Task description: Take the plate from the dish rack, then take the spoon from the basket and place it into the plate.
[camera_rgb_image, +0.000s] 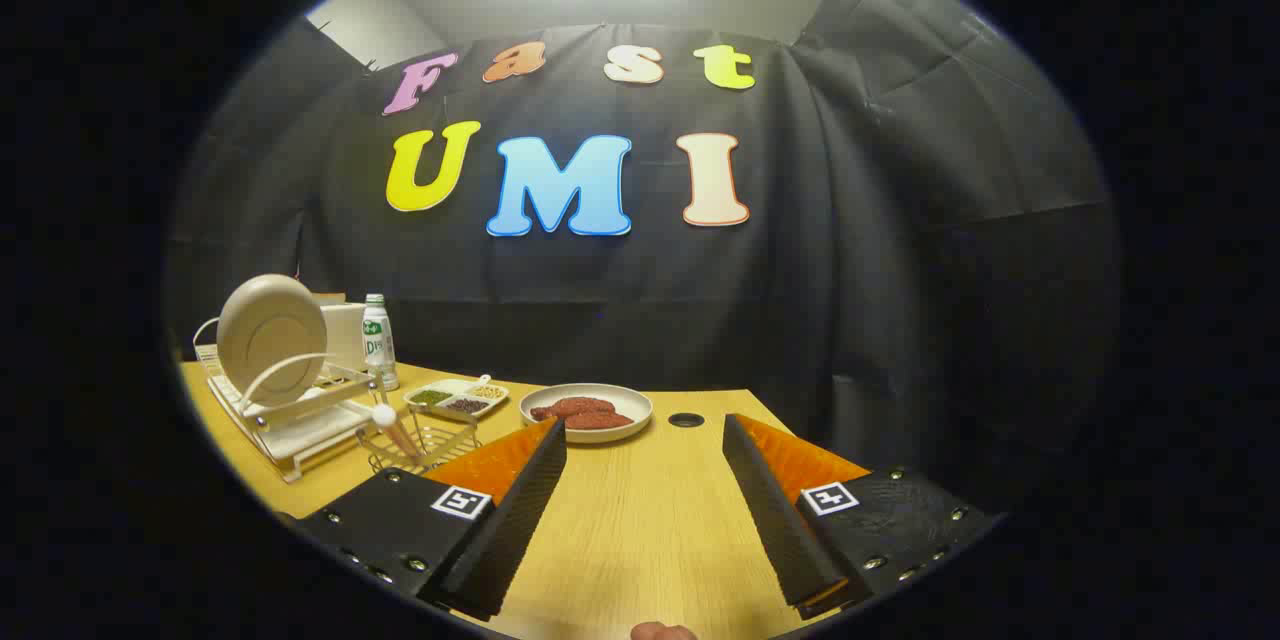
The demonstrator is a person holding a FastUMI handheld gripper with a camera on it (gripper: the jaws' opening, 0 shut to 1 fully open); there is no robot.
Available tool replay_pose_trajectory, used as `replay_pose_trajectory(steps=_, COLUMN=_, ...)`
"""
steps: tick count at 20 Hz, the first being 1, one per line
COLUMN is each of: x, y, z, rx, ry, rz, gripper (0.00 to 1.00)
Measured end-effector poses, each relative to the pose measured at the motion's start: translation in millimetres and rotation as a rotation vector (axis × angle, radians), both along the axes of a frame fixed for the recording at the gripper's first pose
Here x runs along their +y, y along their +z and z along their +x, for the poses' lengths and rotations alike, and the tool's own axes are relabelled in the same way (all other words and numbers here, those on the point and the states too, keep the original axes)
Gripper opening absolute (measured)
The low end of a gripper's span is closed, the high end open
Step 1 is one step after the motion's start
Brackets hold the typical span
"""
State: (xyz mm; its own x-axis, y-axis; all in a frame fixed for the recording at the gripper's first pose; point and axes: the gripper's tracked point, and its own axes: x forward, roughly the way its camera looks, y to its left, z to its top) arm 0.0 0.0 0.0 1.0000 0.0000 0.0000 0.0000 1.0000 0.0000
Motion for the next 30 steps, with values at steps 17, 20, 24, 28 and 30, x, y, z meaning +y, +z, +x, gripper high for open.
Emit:
replay_pose_trajectory(steps=17, x=125.8, y=215.6, z=-29.0, rx=-0.052, ry=-0.001, rz=0.026, gripper=0.97)
replay_pose_trajectory(steps=20, x=153.0, y=222.7, z=-24.9, rx=-0.031, ry=0.025, rz=0.041, gripper=0.97)
replay_pose_trajectory(steps=24, x=191.0, y=228.4, z=-16.1, rx=-0.004, ry=0.075, rz=0.036, gripper=0.97)
replay_pose_trajectory(steps=28, x=234.6, y=216.4, z=-6.9, rx=0.099, ry=0.142, rz=0.047, gripper=0.97)
replay_pose_trajectory(steps=30, x=255.8, y=202.3, z=-2.3, rx=0.188, ry=0.175, rz=0.061, gripper=0.97)
